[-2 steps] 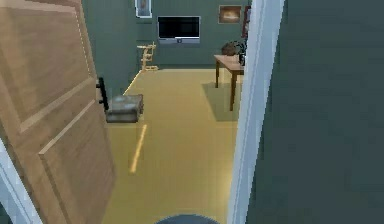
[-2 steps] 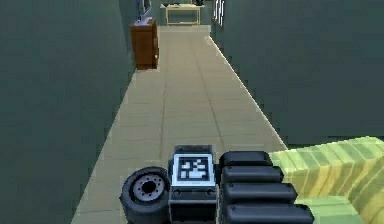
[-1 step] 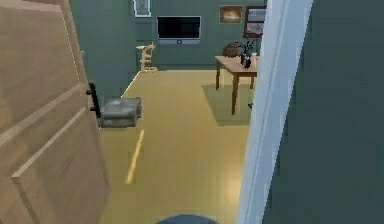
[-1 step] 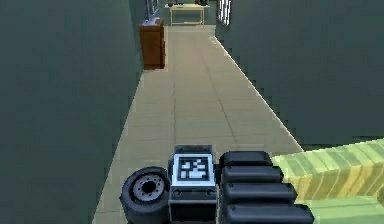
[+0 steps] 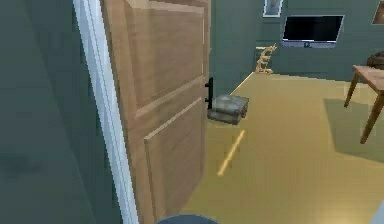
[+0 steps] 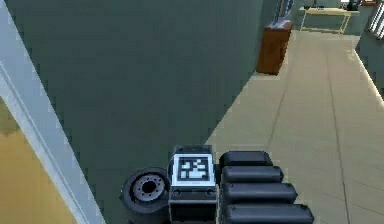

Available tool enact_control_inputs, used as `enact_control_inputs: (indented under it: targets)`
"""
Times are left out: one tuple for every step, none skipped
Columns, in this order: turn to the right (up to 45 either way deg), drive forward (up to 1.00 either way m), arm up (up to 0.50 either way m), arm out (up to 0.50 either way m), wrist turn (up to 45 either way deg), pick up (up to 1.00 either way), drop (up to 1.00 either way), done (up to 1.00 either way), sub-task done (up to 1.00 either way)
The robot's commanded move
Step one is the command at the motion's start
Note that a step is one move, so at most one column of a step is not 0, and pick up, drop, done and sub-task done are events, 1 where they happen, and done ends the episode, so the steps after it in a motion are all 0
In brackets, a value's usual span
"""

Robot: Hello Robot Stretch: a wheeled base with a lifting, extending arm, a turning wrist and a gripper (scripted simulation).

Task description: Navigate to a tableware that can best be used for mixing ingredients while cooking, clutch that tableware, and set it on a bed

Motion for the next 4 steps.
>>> enact_control_inputs:
  targets:
    - [0.0,0.3,0.0,0.0,0.0,0.0,0.0,0.0,0.0]
    - [36.0,0.0,0.0,0.0,0.0,0.0,0.0,0.0,0.0]
    - [0.0,1.0,0.0,0.0,0.0,0.0,0.0,0.0,0.0]
    - [0.0,1.0,0.0,0.0,0.0,0.0,0.0,0.0,0.0]
